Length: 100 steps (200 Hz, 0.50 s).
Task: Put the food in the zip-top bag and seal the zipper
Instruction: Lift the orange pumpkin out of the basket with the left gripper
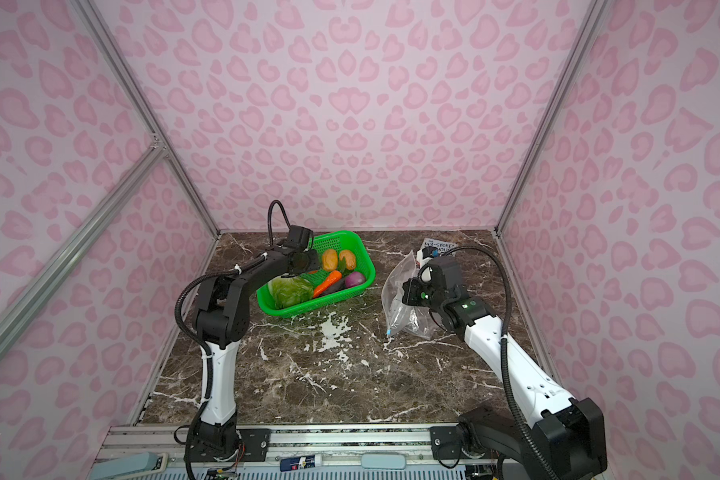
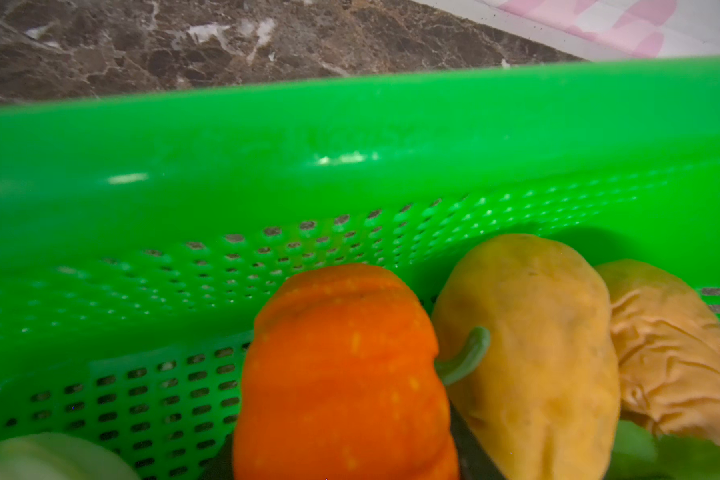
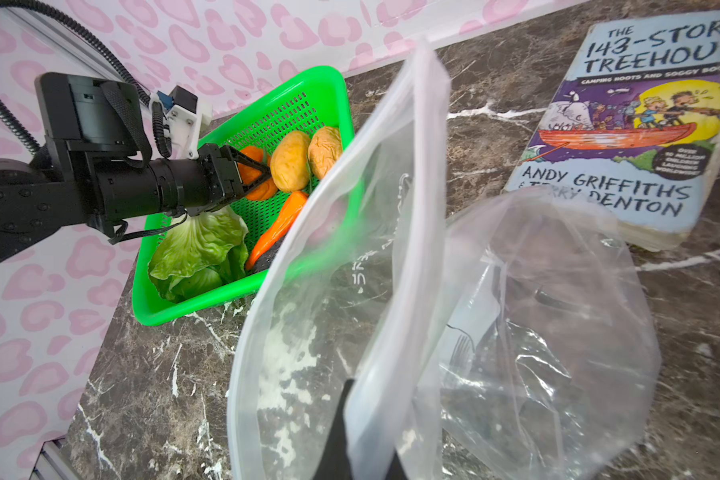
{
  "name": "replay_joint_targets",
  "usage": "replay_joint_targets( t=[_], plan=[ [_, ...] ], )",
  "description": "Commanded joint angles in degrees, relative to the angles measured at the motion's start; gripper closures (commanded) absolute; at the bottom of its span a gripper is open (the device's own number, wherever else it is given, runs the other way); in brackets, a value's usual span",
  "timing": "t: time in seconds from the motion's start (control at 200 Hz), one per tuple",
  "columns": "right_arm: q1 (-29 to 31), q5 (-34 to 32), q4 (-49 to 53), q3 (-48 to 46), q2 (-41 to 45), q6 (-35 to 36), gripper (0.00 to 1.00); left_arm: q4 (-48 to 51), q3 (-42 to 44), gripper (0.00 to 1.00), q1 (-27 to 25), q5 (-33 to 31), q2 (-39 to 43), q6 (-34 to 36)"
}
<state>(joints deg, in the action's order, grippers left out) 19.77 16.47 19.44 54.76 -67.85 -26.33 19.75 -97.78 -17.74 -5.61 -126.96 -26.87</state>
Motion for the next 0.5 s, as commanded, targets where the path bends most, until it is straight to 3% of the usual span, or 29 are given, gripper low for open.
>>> replay_joint_targets(
  t=[0.0, 0.27, 0.495],
  plan=[
    [0.1, -0.6, -0.4, 0.1, 0.2, 0.4, 1.0, -0.2, 1.6, 0.59, 0.1, -1.0, 2.7, 0.7],
    [0.0, 0.7, -2.3, -0.4, -0.4, -0.5, 1.0, -3.3, 10.2, 0.6, 0.1, 2.0, 14.2, 1.0],
    [0.0, 1.5, -5.2, -1.2, -1.5, -1.9, 1.0, -4.4, 14.9, 0.6, -0.3, 15.4, 22.2, 2.5]
  ],
)
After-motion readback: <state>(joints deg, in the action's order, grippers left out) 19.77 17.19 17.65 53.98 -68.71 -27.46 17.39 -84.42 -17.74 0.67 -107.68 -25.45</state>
